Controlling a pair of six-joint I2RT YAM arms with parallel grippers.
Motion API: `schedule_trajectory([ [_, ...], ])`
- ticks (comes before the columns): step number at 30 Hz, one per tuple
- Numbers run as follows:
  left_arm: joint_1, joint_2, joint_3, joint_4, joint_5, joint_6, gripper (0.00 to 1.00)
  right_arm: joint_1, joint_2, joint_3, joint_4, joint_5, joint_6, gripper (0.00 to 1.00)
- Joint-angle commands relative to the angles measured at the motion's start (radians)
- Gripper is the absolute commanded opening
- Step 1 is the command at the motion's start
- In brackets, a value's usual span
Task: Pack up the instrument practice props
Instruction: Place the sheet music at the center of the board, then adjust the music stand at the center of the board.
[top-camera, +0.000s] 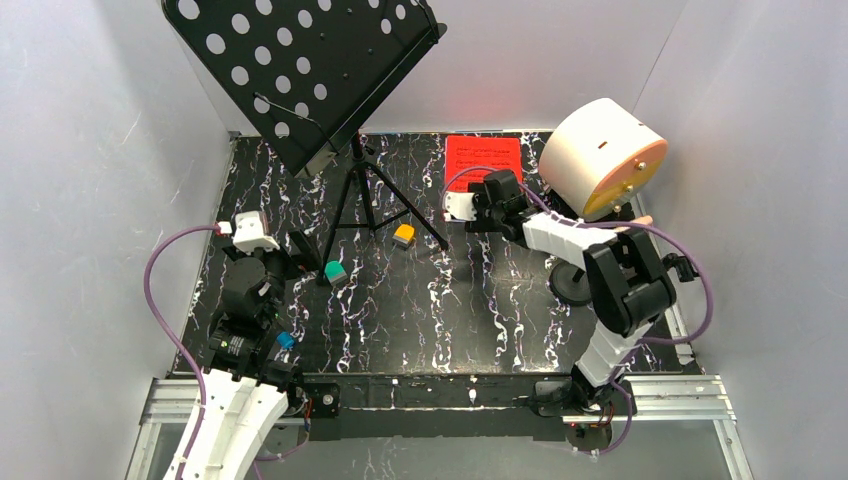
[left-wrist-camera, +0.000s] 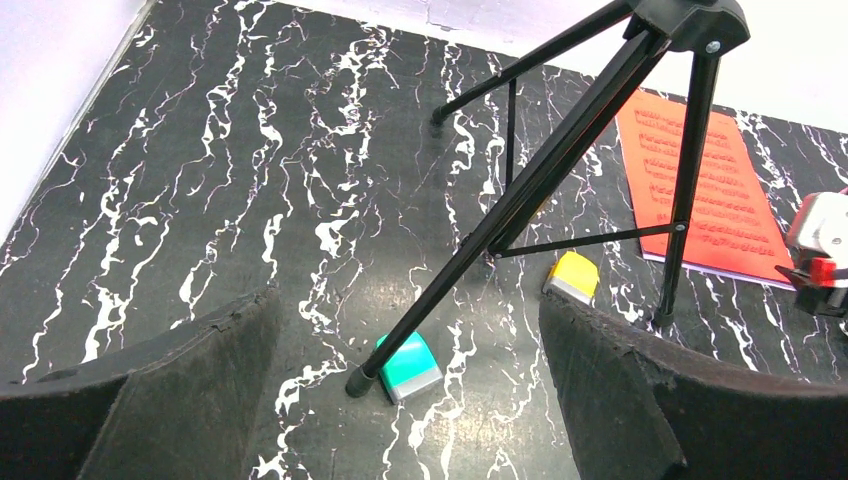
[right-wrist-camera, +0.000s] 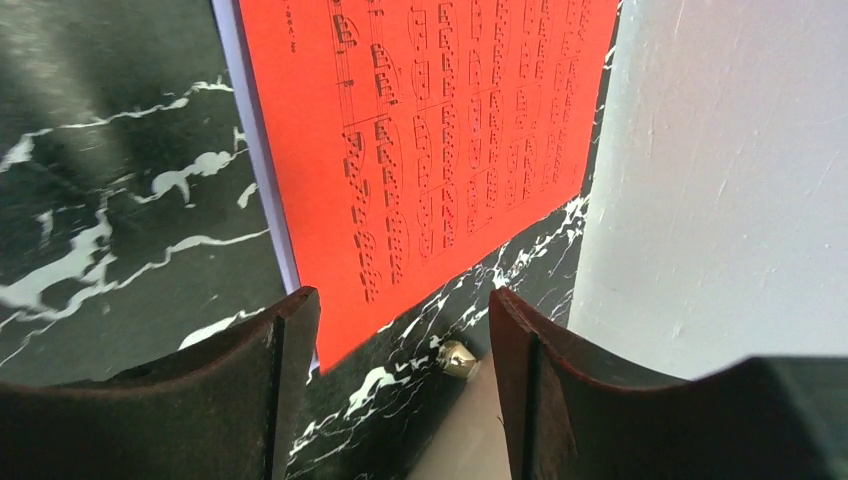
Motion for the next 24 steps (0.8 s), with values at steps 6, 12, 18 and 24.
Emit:
schedule_trajectory([
  [6, -0.003, 0.019, -0.007, 0.023, 0.054, 0.011, 0.98, 0.014, -0.236, 0.003, -0.134, -0.267, 0.478, 0.77],
  [12, -0.004, 0.063, 0.000, 0.026, 0.114, 0.029, 0.98, 0.015, -0.292, -0.059, 0.092, -0.517, 0.850, 0.80],
  [18, -0.003, 0.105, 0.008, 0.013, 0.146, 0.038, 0.99, 0.017, -0.203, -0.047, 0.289, -0.665, 1.050, 0.80],
  [24, -0.004, 0.139, 0.009, 0.013, 0.155, 0.034, 0.98, 0.040, -0.100, -0.003, 0.398, -0.764, 1.131, 0.85],
])
